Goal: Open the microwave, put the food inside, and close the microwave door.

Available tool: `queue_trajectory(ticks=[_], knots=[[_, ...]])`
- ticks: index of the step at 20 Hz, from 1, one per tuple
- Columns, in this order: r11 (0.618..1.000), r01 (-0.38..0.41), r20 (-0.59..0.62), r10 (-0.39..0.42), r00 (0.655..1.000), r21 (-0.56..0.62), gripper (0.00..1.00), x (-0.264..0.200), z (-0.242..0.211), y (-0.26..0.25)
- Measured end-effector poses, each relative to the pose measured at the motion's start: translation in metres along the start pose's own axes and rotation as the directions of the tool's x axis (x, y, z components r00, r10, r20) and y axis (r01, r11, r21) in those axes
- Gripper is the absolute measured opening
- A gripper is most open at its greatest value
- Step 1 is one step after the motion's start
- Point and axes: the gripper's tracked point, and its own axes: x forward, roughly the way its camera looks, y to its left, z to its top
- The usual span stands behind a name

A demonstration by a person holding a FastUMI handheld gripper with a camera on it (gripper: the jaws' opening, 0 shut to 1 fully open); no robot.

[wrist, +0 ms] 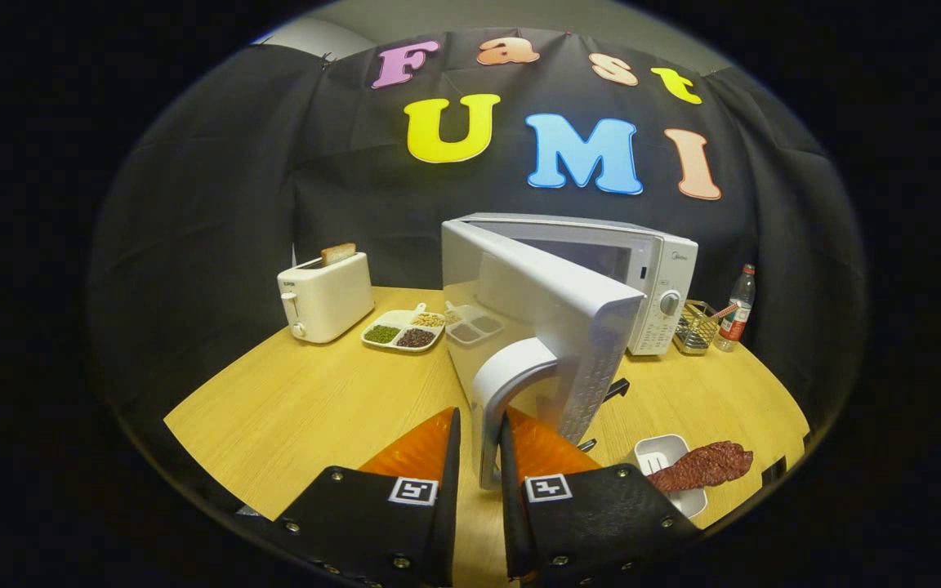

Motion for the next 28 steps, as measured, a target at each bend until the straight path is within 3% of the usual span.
queue_trajectory(ticks=[10, 13, 16, 21, 23, 24, 26, 28], knots=[[0.996, -0.088, -0.045, 0.087, 0.995, -0.033, 0.25, -0.010, -0.005, 0.033], [0.987, -0.163, -0.050, 0.162, 0.986, -0.013, 0.25, -0.023, -0.005, 0.051], [0.938, -0.346, -0.071, 0.344, 0.936, -0.014, 0.25, -0.038, -0.010, 0.084], [0.858, -0.514, -0.055, 0.514, 0.856, 0.012, 0.25, -0.080, 0.013, 0.089], [0.845, -0.535, -0.016, 0.535, 0.845, -0.011, 0.31, -0.094, 0.032, 0.075], [0.844, -0.535, 0.008, 0.535, 0.844, -0.026, 0.55, -0.097, 0.040, 0.068], [0.850, -0.526, 0.058, 0.528, 0.848, -0.044, 0.80, -0.102, 0.058, 0.044], [0.861, -0.508, 0.083, 0.509, 0.857, -0.038, 0.92, -0.103, 0.068, 0.018]])
